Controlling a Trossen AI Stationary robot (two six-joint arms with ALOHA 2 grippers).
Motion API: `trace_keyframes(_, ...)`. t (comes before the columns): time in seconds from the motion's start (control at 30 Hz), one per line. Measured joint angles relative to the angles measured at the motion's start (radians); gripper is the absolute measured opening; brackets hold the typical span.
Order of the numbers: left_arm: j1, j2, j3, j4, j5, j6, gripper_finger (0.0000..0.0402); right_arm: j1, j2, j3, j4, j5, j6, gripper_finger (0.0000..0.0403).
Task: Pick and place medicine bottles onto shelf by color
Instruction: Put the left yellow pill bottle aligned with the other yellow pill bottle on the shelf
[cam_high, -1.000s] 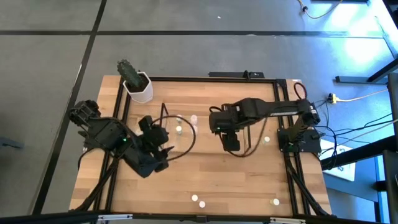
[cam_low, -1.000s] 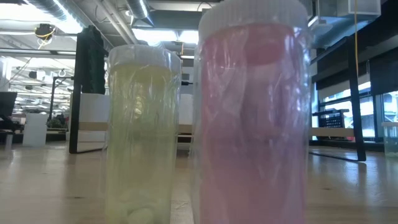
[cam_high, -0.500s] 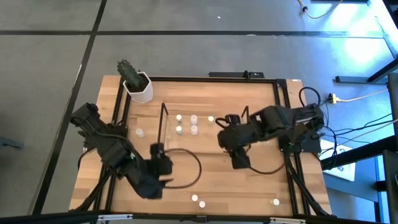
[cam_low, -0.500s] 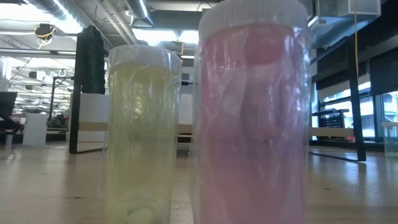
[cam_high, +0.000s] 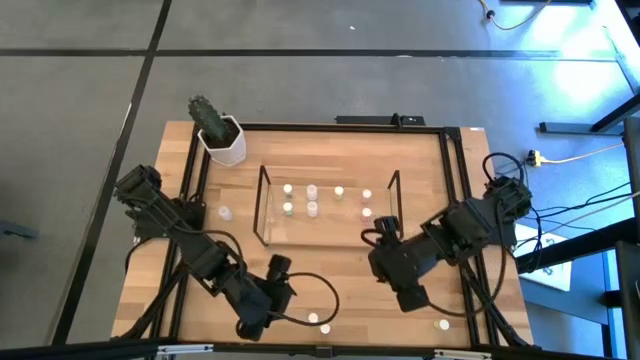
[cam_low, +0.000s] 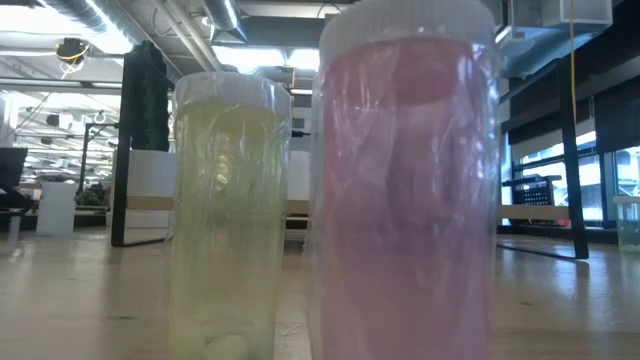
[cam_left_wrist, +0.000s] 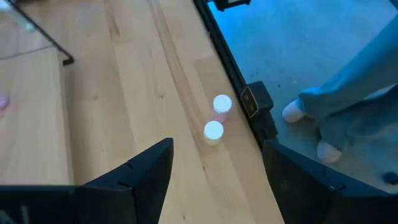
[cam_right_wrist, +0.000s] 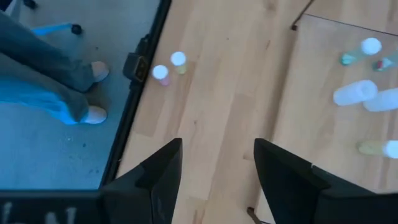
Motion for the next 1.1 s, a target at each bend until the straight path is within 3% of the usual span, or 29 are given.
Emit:
trace_keyframes(0.33,0.055,0.000,-0.195,0.323,0.002,0.019,0.0240,0.042,0.000,0.000,0.000,0.002,-0.002,0.0200)
trace_keyframes(0.5,0.067,0.000,-0.280,0.449,0.057,0.018,0.0240,0.044,0.000,0.000,-0.001,0.001,-0.004,0.0200)
trace_keyframes(0.93,0.064,-0.001,-0.431,0.659,0.072,0.019,0.0240,0.044,0.000,0.000,-0.001,0.001,0.028,0.0200)
trace_keyframes(1.1,0.056,0.061,-0.436,0.793,0.102,0.058,0.0240,0.044,0.000,-0.001,0.000,0.002,0.029,0.0200)
